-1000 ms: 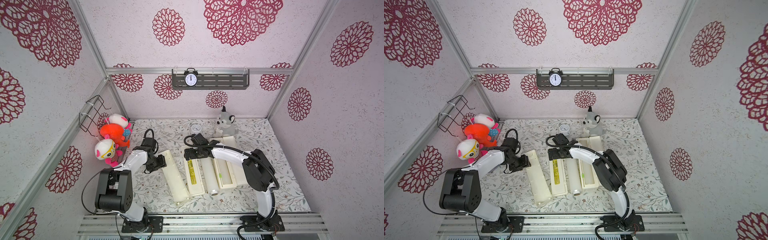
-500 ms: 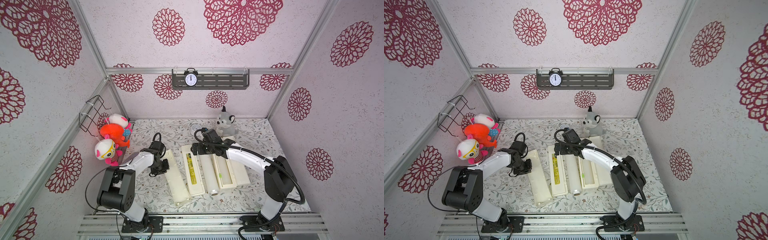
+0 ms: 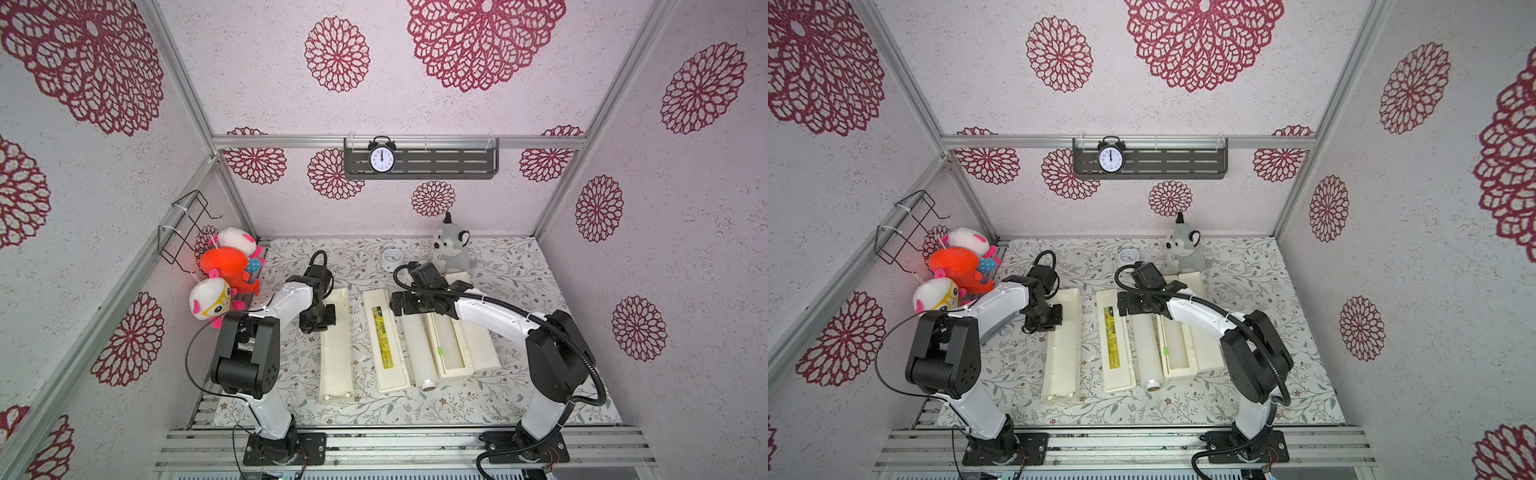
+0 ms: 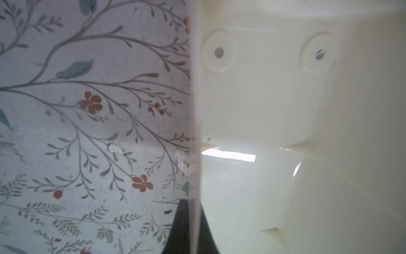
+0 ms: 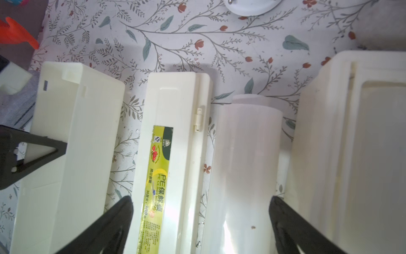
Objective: Put plastic wrap rolls into dispensers
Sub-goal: Move the plastic wrap cutting box to the center of the board.
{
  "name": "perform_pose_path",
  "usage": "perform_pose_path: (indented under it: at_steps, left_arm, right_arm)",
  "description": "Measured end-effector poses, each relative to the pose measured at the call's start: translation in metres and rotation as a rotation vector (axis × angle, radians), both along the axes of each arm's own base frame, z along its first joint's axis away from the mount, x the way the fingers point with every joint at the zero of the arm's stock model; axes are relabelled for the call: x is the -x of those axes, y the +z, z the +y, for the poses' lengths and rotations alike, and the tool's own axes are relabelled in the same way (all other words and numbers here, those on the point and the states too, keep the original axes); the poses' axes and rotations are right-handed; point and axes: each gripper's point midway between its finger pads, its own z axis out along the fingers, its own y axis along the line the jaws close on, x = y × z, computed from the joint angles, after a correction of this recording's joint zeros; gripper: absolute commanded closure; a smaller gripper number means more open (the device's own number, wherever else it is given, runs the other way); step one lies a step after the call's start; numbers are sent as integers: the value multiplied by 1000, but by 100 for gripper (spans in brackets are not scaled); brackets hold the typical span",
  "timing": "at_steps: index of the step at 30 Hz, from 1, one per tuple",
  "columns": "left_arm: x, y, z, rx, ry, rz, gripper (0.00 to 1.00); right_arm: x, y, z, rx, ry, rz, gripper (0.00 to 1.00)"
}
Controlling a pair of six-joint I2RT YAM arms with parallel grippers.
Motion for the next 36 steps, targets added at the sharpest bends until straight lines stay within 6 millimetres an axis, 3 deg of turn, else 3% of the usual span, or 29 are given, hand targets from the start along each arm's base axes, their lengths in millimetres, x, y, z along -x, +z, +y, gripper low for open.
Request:
perform_pose_path:
  at_steps: [7, 12, 19, 22, 24, 29, 36]
  left_arm:
    - [-28, 1, -1, -1, -24, -19, 100]
    - [-38, -5, -5, 4, -39, -3, 99]
    - [-37, -7, -8, 23, -39, 6, 85]
    - [-38, -6, -11, 43, -38, 1, 66]
    - [-38, -7, -13, 56, -38, -2, 61]
    - [-36, -3, -15, 87, -33, -18, 59]
    - [-32, 29, -9, 152, 12, -125, 59]
  right_arm:
    - [-2, 1, -10, 62, 5, -14, 3]
    - [-5, 9, -8, 61, 10, -25, 5]
    - [1, 4, -11, 103, -13, -12, 6]
    - [8, -2, -12, 140, -28, 1, 6]
    - [13, -8, -12, 165, -35, 11, 8]
    - [23, -25, -12, 219, -45, 50, 11]
    - [29, -48, -10, 286, -62, 104, 15]
